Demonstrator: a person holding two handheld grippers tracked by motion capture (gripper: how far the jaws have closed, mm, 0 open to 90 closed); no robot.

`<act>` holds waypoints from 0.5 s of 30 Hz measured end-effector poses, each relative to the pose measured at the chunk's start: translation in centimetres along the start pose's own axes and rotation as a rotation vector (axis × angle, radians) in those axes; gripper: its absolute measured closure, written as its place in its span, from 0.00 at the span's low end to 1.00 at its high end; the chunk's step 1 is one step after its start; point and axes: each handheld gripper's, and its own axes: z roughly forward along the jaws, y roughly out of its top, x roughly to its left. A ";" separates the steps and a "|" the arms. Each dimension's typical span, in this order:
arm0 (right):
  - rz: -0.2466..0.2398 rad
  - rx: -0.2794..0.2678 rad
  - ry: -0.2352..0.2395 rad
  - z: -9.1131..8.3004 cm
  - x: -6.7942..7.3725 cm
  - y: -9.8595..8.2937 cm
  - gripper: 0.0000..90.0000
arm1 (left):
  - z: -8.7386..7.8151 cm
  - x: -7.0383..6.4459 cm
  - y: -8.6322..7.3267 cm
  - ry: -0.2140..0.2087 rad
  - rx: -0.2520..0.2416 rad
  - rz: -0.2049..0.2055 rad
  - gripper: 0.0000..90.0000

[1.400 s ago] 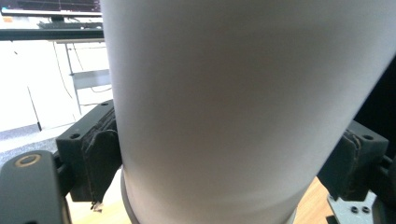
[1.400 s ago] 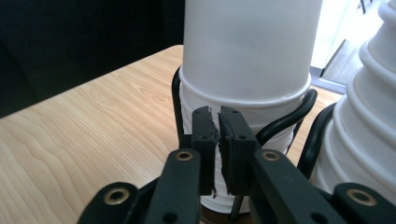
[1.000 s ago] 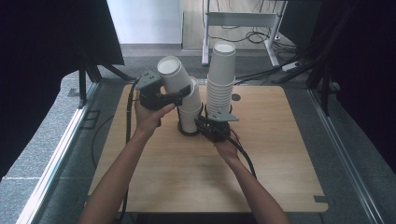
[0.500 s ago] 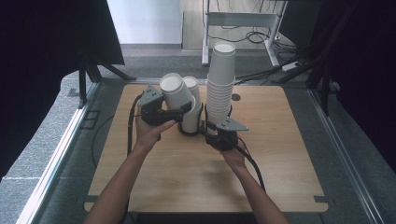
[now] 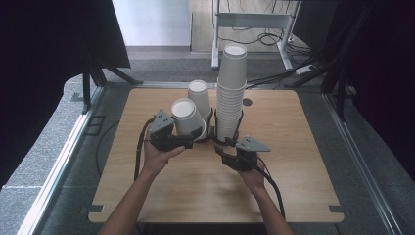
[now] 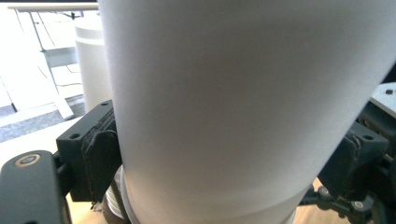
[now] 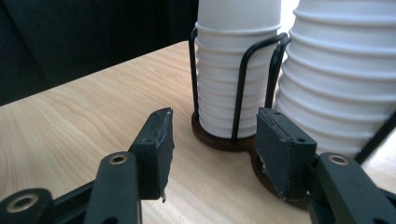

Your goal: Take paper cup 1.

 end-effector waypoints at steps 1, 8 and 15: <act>-0.001 0.000 0.000 -0.2 0.0 -0.2 0.49 | -0.2 -0.4 -0.6 0.005 0.008 0.015 0.14; 0.007 0.008 -0.002 -0.9 0.2 -0.9 0.45 | -0.8 -1.7 -2.1 -0.018 0.004 0.009 0.14; 0.011 0.010 0.011 -1.6 0.5 -1.3 0.42 | -0.9 -2.3 -4.6 -0.023 0.025 -0.024 0.14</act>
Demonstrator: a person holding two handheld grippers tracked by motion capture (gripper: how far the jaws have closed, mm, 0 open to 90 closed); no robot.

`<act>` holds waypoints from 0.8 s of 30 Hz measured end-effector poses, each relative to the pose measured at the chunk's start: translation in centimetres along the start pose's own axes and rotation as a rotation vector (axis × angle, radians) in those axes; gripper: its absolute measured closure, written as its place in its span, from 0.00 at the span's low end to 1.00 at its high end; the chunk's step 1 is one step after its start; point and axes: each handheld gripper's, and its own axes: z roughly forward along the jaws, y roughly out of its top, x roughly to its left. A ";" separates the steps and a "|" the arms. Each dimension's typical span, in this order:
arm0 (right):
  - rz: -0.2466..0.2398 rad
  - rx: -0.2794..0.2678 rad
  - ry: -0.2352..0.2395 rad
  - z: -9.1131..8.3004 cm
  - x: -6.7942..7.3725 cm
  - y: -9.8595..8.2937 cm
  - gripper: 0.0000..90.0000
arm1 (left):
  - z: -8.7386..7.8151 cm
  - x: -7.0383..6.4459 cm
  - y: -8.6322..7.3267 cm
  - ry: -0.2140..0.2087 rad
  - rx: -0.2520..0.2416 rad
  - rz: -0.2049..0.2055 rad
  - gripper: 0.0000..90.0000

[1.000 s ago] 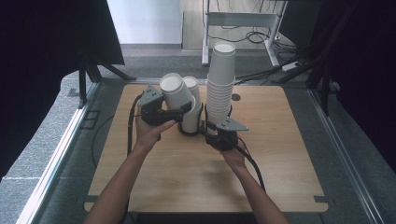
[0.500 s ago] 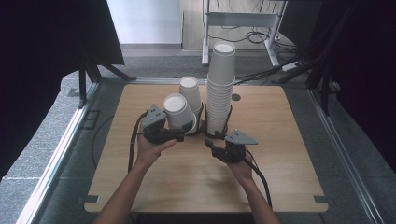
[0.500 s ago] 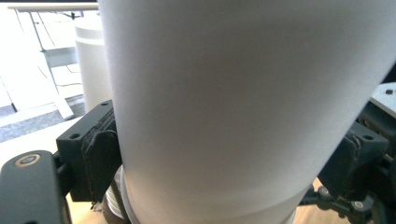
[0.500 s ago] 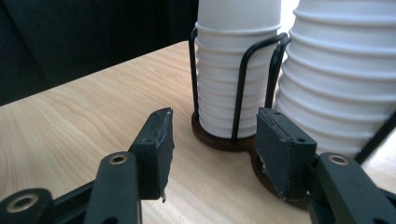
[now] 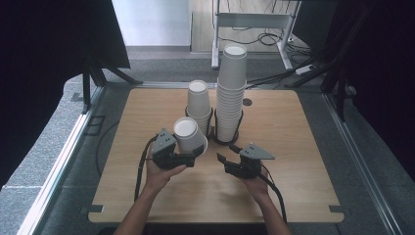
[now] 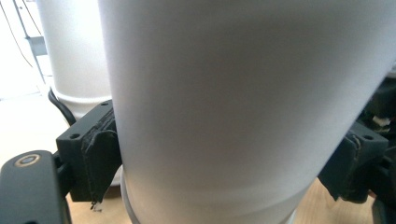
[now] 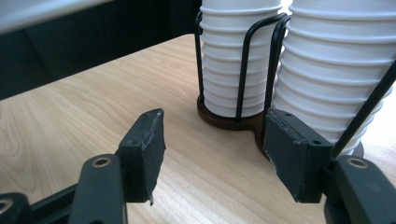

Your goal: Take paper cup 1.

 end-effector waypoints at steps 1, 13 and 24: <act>-0.003 0.001 0.001 -0.1 0.1 -0.1 0.41 | 0.0 0.0 -0.3 0.002 0.003 -0.002 0.14; 0.016 -0.011 0.018 -0.1 1.0 -0.9 0.40 | 0.5 -0.4 -2.8 0.027 0.064 0.007 0.14; -0.017 -0.002 -0.002 -0.3 0.9 -1.3 0.37 | 1.4 -0.6 -4.3 0.033 0.119 0.025 0.14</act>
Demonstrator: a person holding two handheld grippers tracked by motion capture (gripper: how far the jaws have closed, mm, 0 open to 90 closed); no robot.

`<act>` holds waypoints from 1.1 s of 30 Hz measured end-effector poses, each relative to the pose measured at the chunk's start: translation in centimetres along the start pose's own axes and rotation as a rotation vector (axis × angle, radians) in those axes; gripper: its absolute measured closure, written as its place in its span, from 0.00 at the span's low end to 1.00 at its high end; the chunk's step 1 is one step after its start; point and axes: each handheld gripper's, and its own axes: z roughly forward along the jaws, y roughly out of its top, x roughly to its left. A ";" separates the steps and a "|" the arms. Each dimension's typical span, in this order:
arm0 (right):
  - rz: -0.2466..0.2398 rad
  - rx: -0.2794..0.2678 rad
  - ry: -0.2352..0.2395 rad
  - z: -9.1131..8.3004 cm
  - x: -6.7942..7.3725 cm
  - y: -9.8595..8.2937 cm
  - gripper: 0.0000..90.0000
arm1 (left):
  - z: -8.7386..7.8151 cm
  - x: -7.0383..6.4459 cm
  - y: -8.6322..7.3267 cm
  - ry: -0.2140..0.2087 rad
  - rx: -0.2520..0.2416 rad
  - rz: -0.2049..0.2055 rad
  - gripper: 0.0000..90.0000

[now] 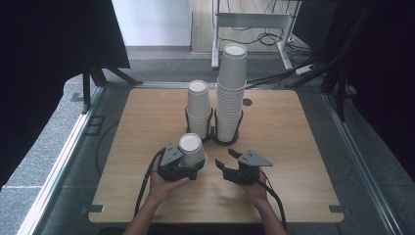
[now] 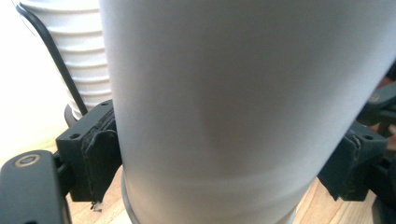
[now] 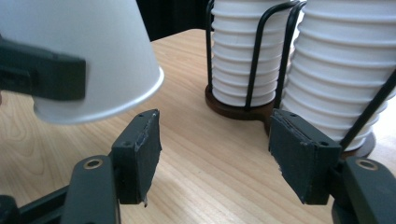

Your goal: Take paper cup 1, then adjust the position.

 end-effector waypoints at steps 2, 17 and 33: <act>0.001 -0.006 -0.008 -0.2 -0.2 0.1 0.37 | 0.1 0.0 0.0 0.009 0.008 0.015 0.14; 0.016 -0.036 0.005 -1.2 -0.3 0.7 0.30 | 0.9 -0.4 -0.4 0.027 0.070 0.061 0.14; 0.051 -0.058 0.069 -1.3 0.1 1.1 0.25 | 1.8 -0.8 -0.7 0.021 0.141 0.111 0.15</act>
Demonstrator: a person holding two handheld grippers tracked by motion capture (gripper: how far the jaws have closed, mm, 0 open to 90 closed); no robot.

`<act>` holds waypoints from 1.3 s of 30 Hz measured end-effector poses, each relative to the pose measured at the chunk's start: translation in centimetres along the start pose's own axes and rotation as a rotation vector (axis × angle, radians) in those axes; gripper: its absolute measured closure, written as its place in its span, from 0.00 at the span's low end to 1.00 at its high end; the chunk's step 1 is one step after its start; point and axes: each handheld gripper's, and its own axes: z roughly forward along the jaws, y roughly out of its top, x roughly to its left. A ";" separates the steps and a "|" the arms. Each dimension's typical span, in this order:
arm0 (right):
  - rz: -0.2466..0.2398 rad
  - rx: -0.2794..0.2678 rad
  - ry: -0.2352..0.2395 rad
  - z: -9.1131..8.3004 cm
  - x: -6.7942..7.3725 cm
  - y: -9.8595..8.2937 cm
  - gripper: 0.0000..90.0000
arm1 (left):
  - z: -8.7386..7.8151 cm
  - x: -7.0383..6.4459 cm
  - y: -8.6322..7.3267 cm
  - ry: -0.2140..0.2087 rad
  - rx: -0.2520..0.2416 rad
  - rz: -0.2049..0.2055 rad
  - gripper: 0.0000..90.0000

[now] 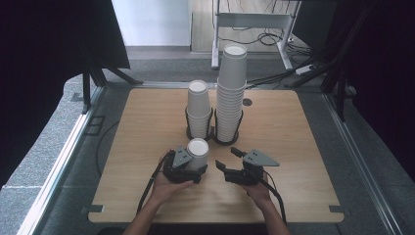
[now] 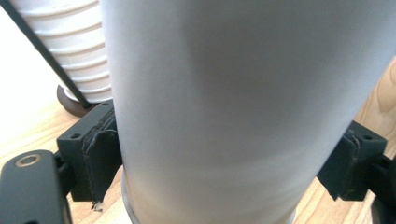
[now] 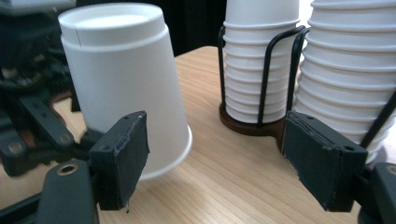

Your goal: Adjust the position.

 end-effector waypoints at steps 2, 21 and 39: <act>0.013 -0.006 0.018 0.0 0.1 0.1 0.23 | 0.2 -0.3 0.0 -0.007 0.008 0.010 0.15; 0.023 0.012 0.125 1.1 1.9 0.3 0.16 | 2.1 -2.6 -0.4 -0.069 0.079 0.048 0.15; 0.018 0.014 0.125 1.4 2.3 -0.1 0.27 | 2.9 -4.0 -0.3 -0.093 0.097 0.065 0.13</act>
